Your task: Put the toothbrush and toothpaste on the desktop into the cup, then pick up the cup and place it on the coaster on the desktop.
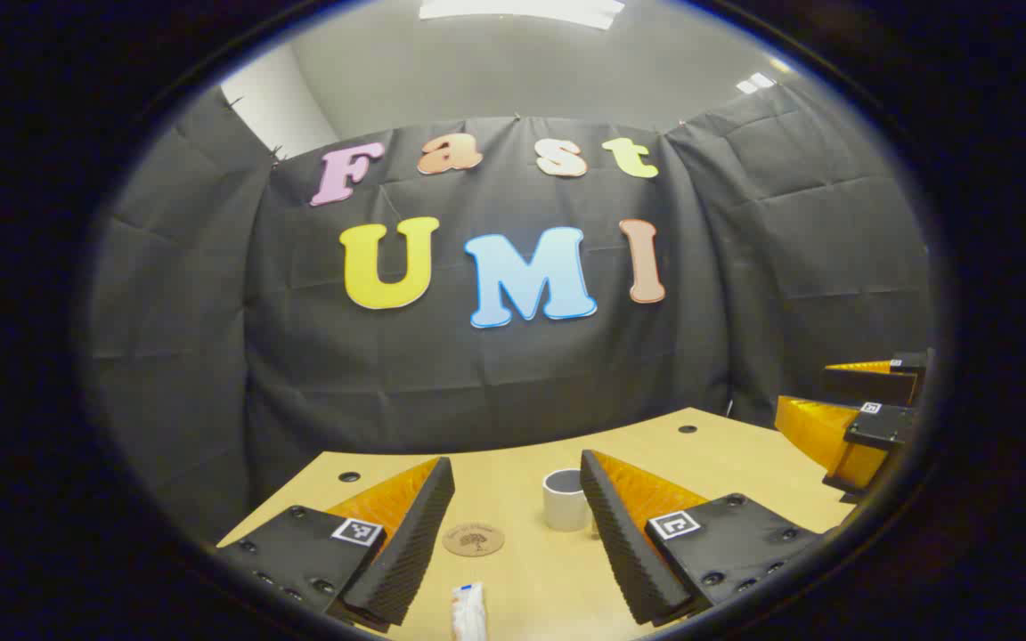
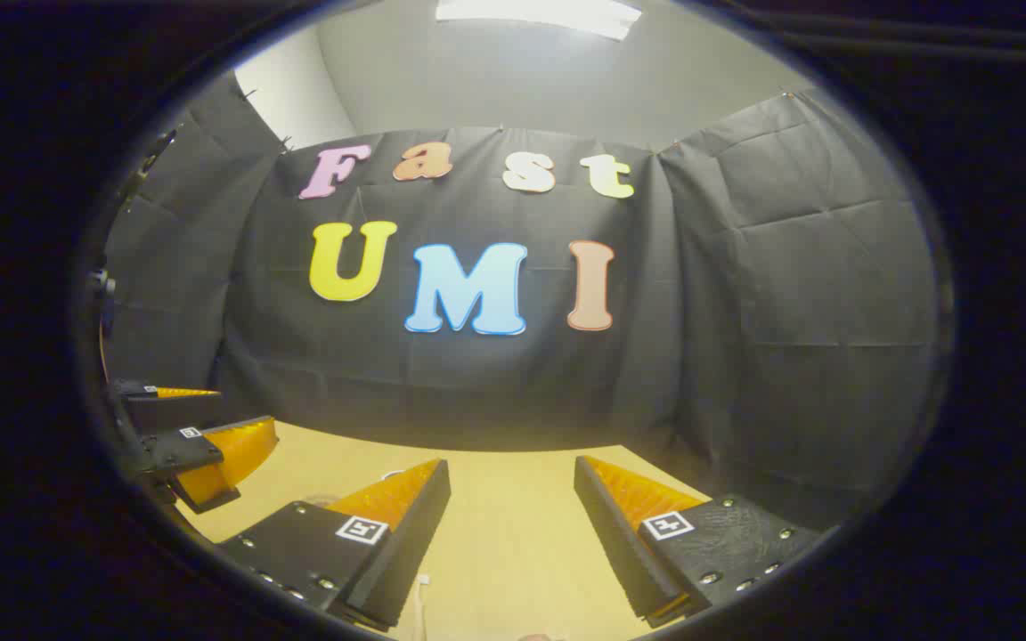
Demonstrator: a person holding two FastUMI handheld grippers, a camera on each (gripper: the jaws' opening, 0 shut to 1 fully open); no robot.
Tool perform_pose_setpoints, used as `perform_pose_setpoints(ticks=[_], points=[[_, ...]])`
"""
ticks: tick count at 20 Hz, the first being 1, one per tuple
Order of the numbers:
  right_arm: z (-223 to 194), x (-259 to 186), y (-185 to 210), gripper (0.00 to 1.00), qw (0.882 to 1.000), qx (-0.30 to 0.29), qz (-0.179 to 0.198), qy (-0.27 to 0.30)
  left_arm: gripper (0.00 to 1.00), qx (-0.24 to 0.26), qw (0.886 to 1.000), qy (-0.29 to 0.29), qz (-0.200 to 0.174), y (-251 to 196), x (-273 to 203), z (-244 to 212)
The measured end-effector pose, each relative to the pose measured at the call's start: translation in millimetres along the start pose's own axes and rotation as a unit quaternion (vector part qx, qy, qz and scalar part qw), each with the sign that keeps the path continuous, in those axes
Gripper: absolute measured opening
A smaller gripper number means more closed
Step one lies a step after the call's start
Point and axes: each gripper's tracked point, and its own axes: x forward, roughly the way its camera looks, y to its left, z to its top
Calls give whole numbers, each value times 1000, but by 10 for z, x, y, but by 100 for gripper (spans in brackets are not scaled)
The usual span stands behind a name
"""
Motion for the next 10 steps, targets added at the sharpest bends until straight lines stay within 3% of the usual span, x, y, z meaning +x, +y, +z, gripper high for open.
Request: perform_pose_setpoints(ticks=[1, 3, 10], points=[[33, 21, 74, 88, 1000, -5, 9, 2, 95, -4, 1000, -4, 7, 63, -11, 26], [110, 85, 131, 88, 1000, -12, 17, 0, 90, -7, 1000, -8, 22, 160, -12, 86], [-27, 226, 355, 88, 998, -19, 49, 36, 93, 3, 1000, 16, 11, 158, 39, -56]])
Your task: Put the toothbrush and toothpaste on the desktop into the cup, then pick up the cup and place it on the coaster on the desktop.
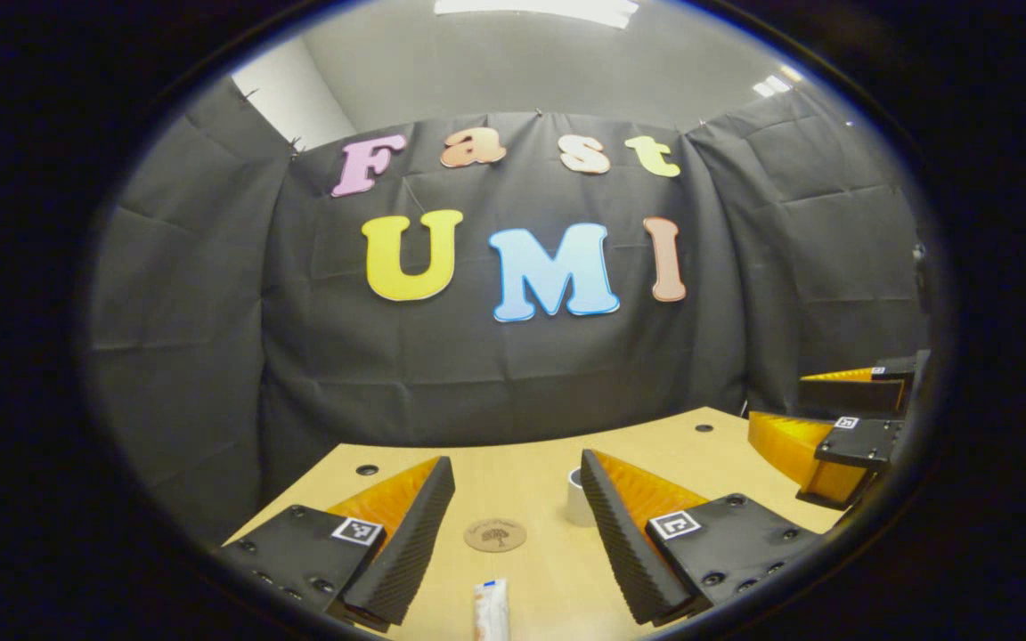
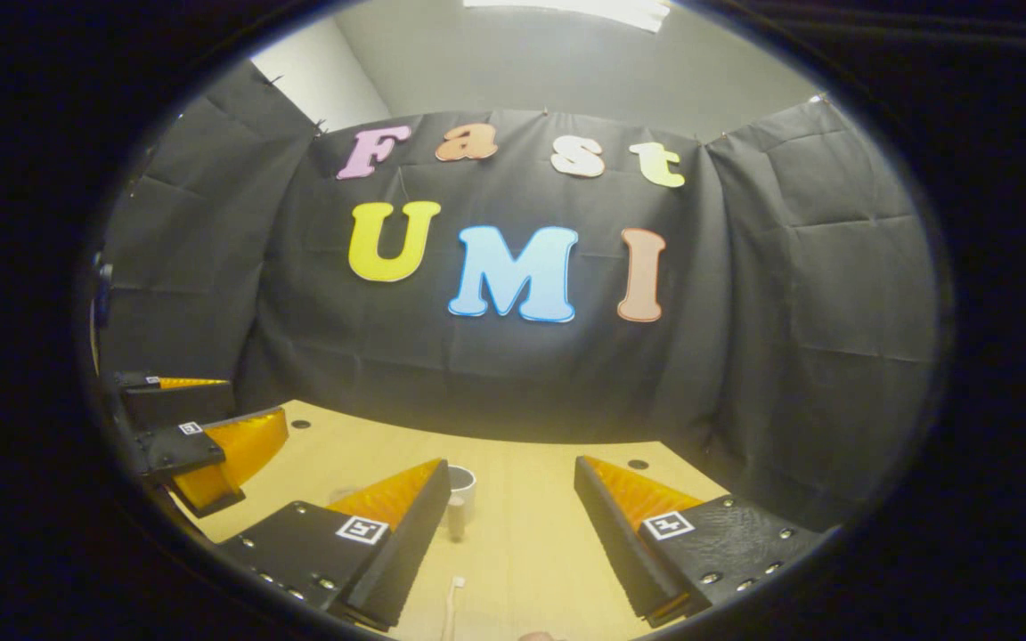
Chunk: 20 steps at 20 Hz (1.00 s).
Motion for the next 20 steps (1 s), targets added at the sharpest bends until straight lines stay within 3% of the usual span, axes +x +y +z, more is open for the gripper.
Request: perform_pose_setpoints(ticks=[2, 3, 5, 8, 11, 16, 17, 18, 20], points=[[-108, 40, 46, 88, 1000, 9, 8, 28, 90, -13, 999, 27, -11, -15, 88, -172], [-196, 62, 68, 88, 999, 14, 12, 49, 95, -21, 999, 48, -13, -4, 125, -294], [-441, 102, 112, 88, 994, 20, 21, 107, 90, -36, 995, 95, -14, 31, 174, -545], [-784, 111, 210, 88, 982, 26, 33, 184, 90, -52, 986, 160, -12, 86, 218, -850], [-1035, 146, 288, 89, 969, 6, 45, 241, 93, -52, 969, 242, 4, 165, 217, -1284], [-1430, 148, 420, 89, 933, 1, 70, 352, 96, -56, 918, 391, 24, 257, 78, -2049], [-1441, 146, 424, 89, 926, 2, 72, 371, 93, -57, 907, 417, 24, 274, 15, -2176], [-1452, 122, 425, 89, 916, 1, 75, 394, 96, -55, 888, 456, 29, 311, -73, -2305], [-1506, 131, 399, 90, 898, -5, 75, 433, 95, -51, 871, 488, 32, 366, -96, -2458]])
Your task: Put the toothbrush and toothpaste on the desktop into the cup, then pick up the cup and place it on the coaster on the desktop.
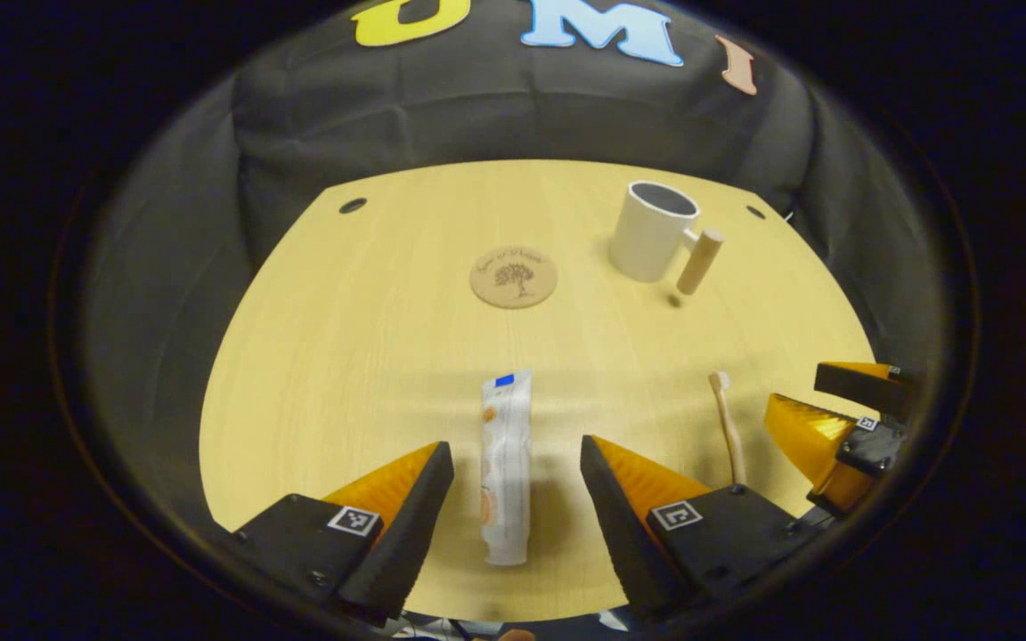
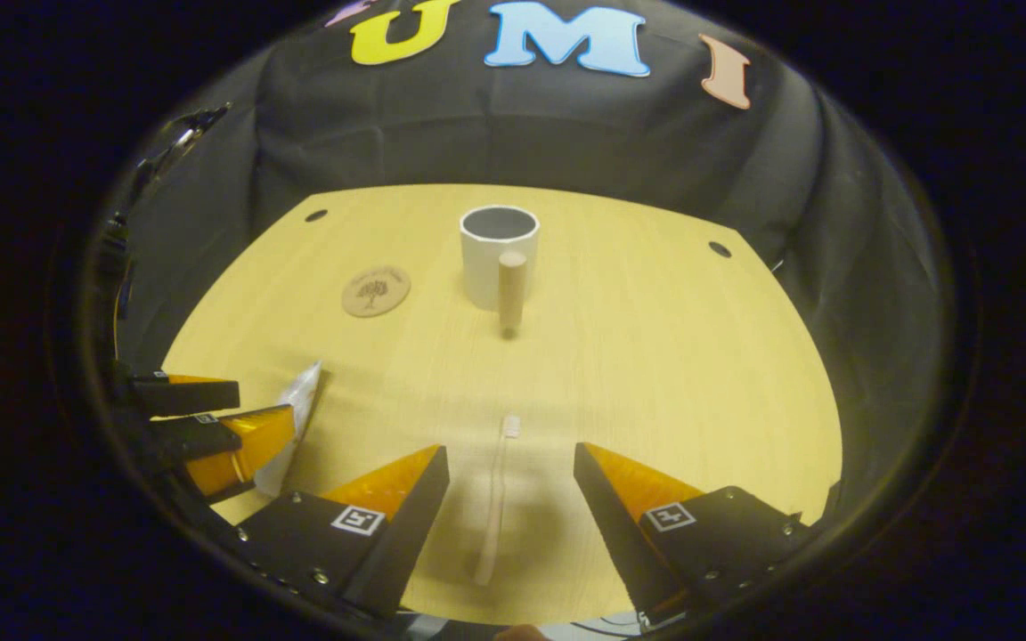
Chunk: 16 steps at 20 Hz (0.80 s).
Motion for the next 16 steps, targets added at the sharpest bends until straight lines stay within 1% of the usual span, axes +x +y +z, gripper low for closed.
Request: perform_pose_setpoints(ticks=[1, 3, 4, 5, 7, 8, 11, 12, 13, 14, 15, 16], points=[[-91, 18, 22, 90, 1000, -1, 2, 22, 93, 4, 1000, 19, 2, 13, 84, -61], [-182, 27, 45, 90, 998, -1, 11, 63, 95, 13, 999, 50, 2, 42, 176, -159], [-239, 18, 46, 90, 997, -3, 11, 82, 93, 10, 998, 62, -2, 26, 217, -194], [-326, 6, 44, 91, 994, -7, 10, 108, 95, 6, 997, 77, -5, 36, 256, -240], [-428, 6, 40, 92, 990, -15, 13, 138, 94, 6, 995, 97, -5, 81, 298, -318], [-445, -1, 45, 92, 988, -16, 15, 150, 95, 7, 994, 105, -7, 80, 313, -333], [-499, 36, 39, 89, 983, -19, 10, 182, 95, 11, 991, 132, -17, 33, 390, -369], [-522, 55, 54, 83, 981, -19, 12, 194, 95, 15, 990, 141, -22, -7, 417, -371], [-536, 85, 35, 83, 979, -20, 8, 204, 95, 24, 989, 146, -19, -9, 441, -354], [-562, 118, 43, 75, 977, -21, 10, 214, 95, 33, 989, 146, -20, -18, 465, -313], [-584, 132, 46, 76, 974, -18, 12, 225, 95, 38, 987, 152, -22, -31, 470, -315], [-594, 136, 88, 69, 972, -8, 18, 236, 93, 44, 986, 158, -23, -54, 465, -301]])
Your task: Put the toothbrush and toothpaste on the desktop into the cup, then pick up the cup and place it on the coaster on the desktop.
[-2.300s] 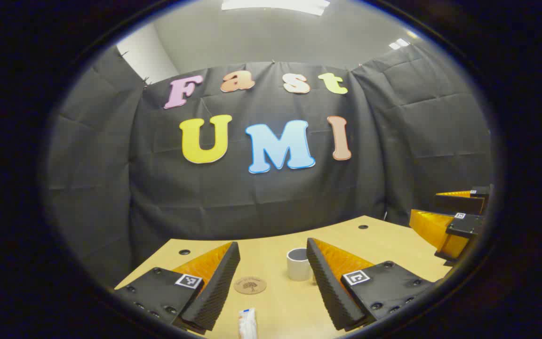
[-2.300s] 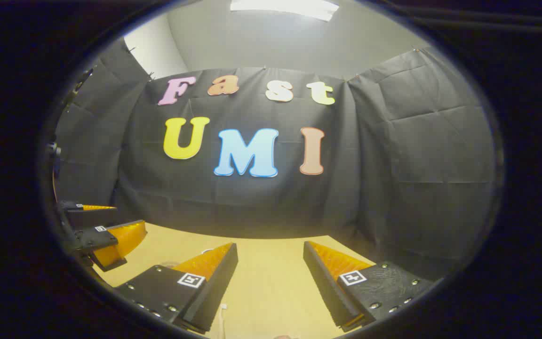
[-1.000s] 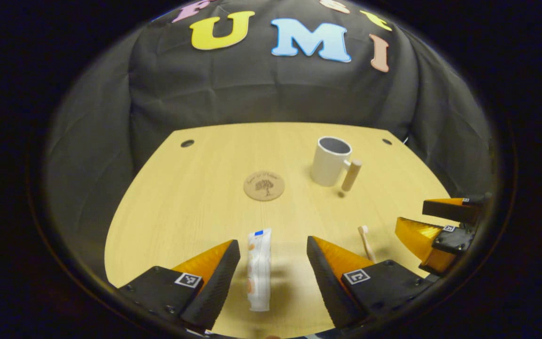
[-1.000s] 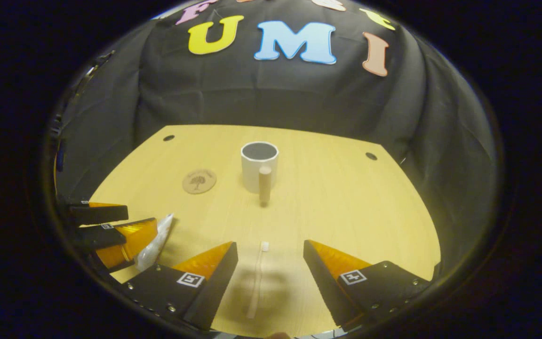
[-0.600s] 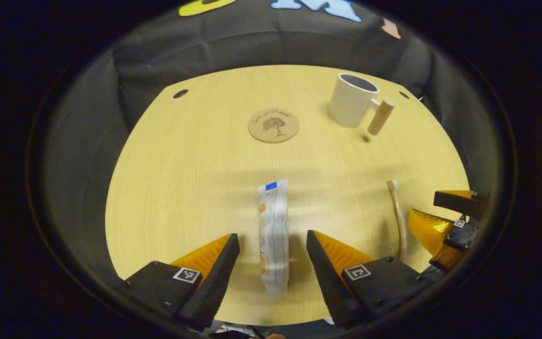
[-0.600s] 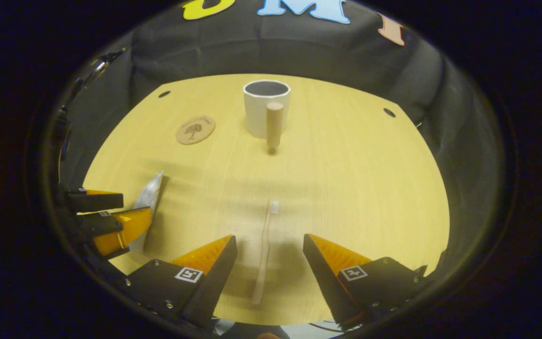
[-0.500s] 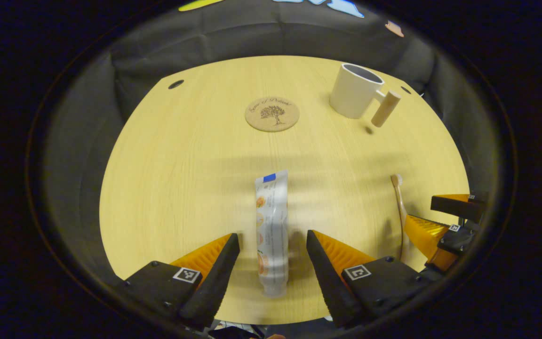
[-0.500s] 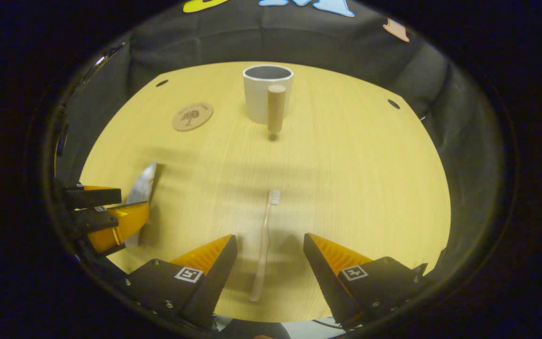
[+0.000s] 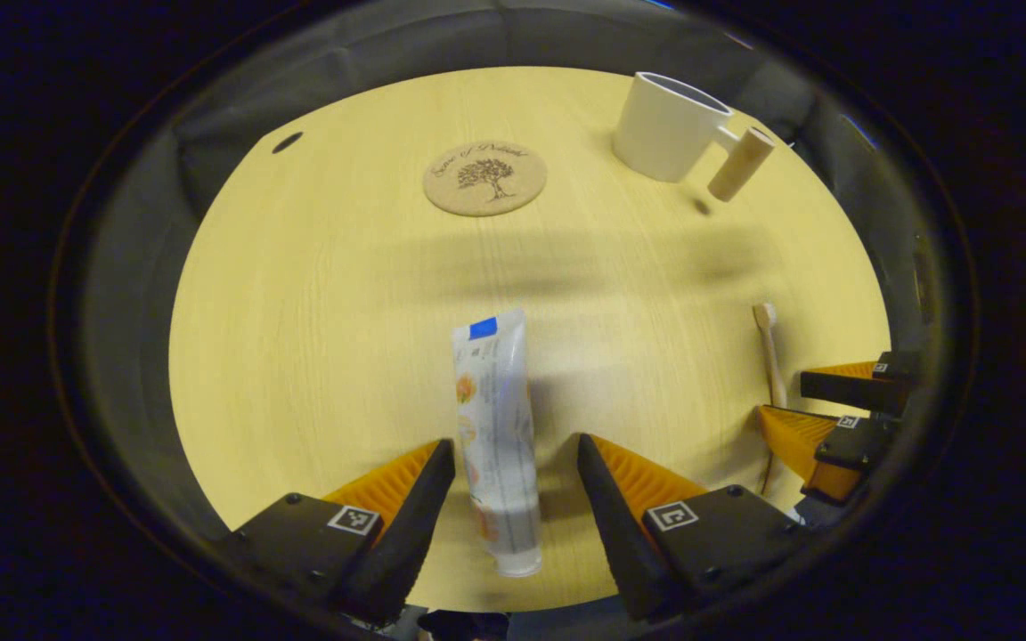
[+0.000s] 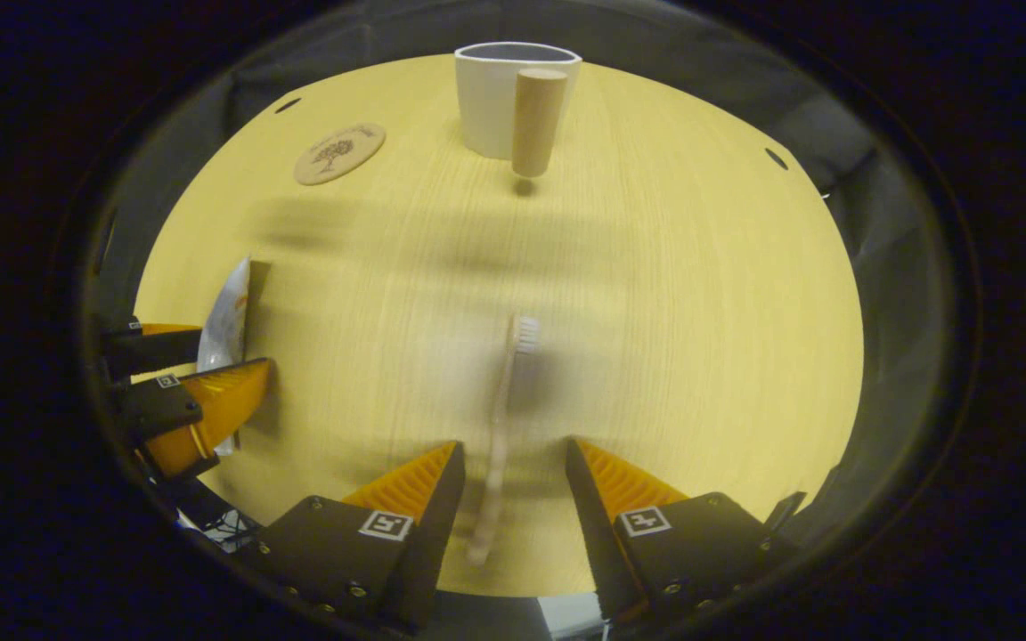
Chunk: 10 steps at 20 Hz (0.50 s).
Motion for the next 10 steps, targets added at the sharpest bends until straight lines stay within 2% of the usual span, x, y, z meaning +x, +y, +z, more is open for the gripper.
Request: perform_pose_setpoints(ticks=[1, 2, 3, 4, 6, 7, 8, 9, 10], points=[[-34, 17, 54, 55, 1000, 5, 8, 15, 86, 2, 1000, 6, -1, -19, 16, -18], [-57, 12, 69, 47, 1000, -3, 8, 22, 75, 2, 1000, 14, -2, -36, -3, -43], [-60, 8, 77, 48, 1000, -9, 6, 21, 58, -2, 1000, 18, 0, -42, -11, -51], [-74, -4, 94, 19, 1000, -4, 7, 28, 52, -1, 1000, 22, 0, -44, -9, -62], [-68, 23, 87, 18, 999, -16, 8, 29, 45, -1, 1000, 23, -1, -39, -19, -61], [-55, -19, 101, 10, 1000, -7, 17, 25, 45, -2, 1000, 21, -3, -36, -35, -58], [-80, -6, 115, 7, 999, -7, 20, 31, 38, 0, 1000, 26, -4, -39, -27, -80], [-65, 10, 115, 7, 999, -9, 25, 28, 38, -2, 1000, 19, -4, -31, -23, -55], [-50, 9, 109, 7, 999, -6, 26, 19, 31, -2, 1000, 21, -6, -30, -62, -93]])
